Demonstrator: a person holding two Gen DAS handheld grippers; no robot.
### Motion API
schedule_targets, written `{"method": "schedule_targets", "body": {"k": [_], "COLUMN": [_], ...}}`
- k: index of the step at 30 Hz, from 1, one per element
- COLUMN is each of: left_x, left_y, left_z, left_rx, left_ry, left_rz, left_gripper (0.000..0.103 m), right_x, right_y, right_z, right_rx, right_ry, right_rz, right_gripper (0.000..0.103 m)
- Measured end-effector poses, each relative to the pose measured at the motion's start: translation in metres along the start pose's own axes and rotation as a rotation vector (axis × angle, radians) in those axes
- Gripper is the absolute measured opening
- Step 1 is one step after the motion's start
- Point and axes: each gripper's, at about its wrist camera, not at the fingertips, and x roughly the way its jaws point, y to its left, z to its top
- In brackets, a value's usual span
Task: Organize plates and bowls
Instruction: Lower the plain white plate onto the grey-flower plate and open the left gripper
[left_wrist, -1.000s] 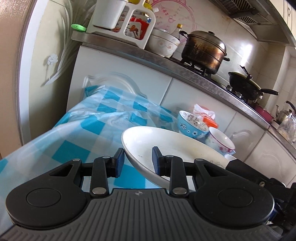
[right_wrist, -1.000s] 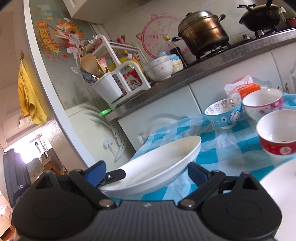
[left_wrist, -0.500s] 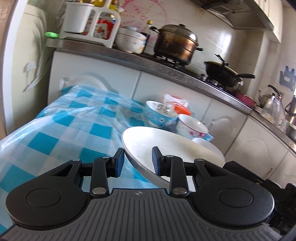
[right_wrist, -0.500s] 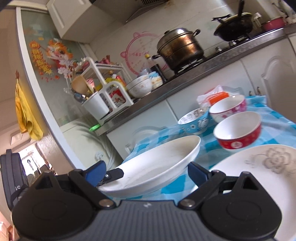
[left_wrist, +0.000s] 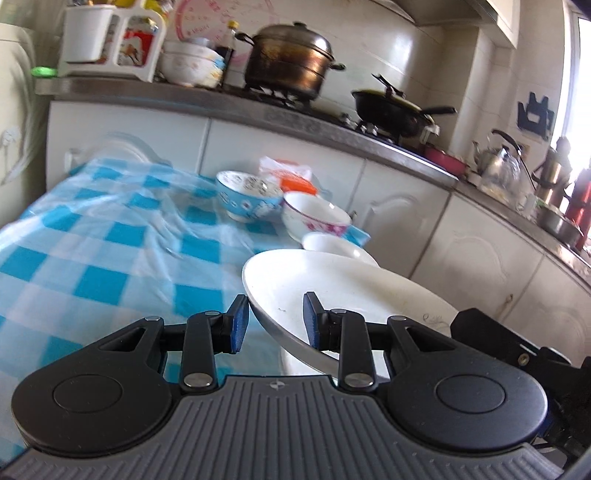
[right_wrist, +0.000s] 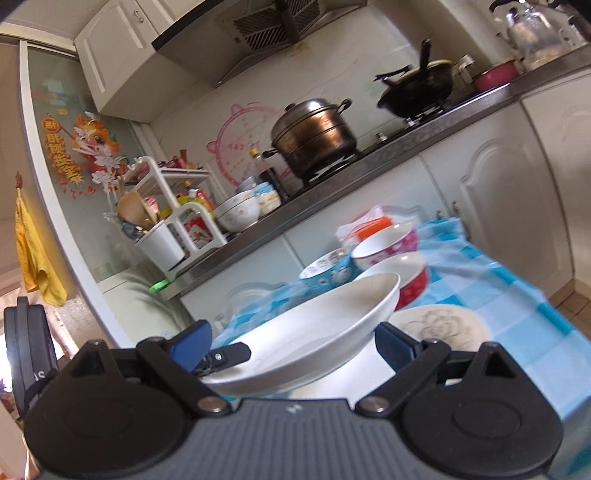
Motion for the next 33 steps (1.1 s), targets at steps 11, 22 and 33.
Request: {"method": "schedule_targets", "body": {"k": [11, 22, 33], "left_x": [0.014, 0.017, 0.017], "left_y": [-0.024, -0.026, -0.027], "left_z": [-0.023, -0.028, -0.031], "left_rx": [0.055, 0.068, 0.102], "left_ry": [0.054, 0.065, 0.050], "left_rz": [-0.016, 0.002, 0.008], "left_gripper": [0.033, 0.032, 0.033], "right_x": [-0.021, -0.022, -0.020], "right_y": [-0.030, -0.034, -0.033], "right_z": [-0.010, -0.017, -0.019], "right_rx": [0.039, 0.028, 0.007], "right_ry": [-0.003, 0.017, 0.023], "right_rz": [-0.064, -0.072, -0.082], "right_gripper": [0.095, 0.095, 0.096]}}
